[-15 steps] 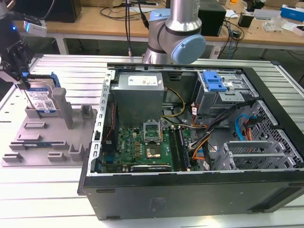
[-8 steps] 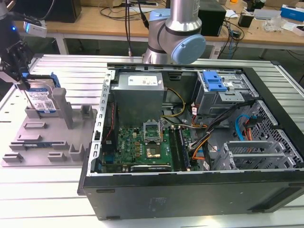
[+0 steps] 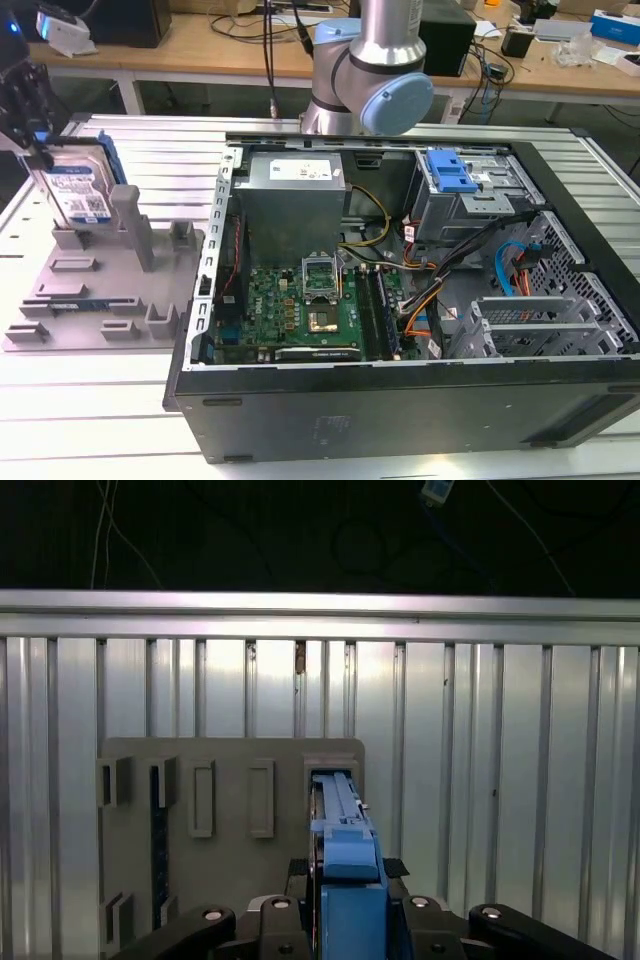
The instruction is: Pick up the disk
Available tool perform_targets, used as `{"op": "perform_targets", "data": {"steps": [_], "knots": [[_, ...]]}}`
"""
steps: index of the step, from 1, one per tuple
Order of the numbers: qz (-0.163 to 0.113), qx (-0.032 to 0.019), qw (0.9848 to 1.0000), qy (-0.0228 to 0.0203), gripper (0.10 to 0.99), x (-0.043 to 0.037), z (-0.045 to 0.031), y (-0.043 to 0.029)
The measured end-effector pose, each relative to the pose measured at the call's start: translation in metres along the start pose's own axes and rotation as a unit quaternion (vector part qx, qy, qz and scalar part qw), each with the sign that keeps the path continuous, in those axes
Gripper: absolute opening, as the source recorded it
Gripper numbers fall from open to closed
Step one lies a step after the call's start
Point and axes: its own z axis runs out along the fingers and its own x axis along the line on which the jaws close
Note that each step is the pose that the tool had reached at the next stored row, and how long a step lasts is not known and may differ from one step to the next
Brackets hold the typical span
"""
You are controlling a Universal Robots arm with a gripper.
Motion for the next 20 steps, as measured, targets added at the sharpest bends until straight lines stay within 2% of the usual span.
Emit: {"op": "perform_targets", "data": {"steps": [3,12,13,16,18,19,20], "knots": [[0.000,0.0000,1.0000,0.0000,0.365,0.0002,-0.0232,-0.0004],[0.000,0.0000,1.0000,0.0000,0.365,0.0005,-0.0713,-0.0013],[0.000,0.0000,1.0000,0.0000,0.365,0.0005,-0.0796,-0.0014],[0.000,0.0000,1.0000,0.0000,0.365,0.0007,-0.0982,-0.0018],[0.000,0.0000,1.0000,0.0000,0.365,0.0007,-0.1075,-0.0019],[0.000,0.0001,1.0000,0.0000,0.365,0.0008,-0.1185,-0.0021],[0.000,0.0000,1.0000,0.0000,0.365,0.0009,-0.1245,-0.0022]]}}
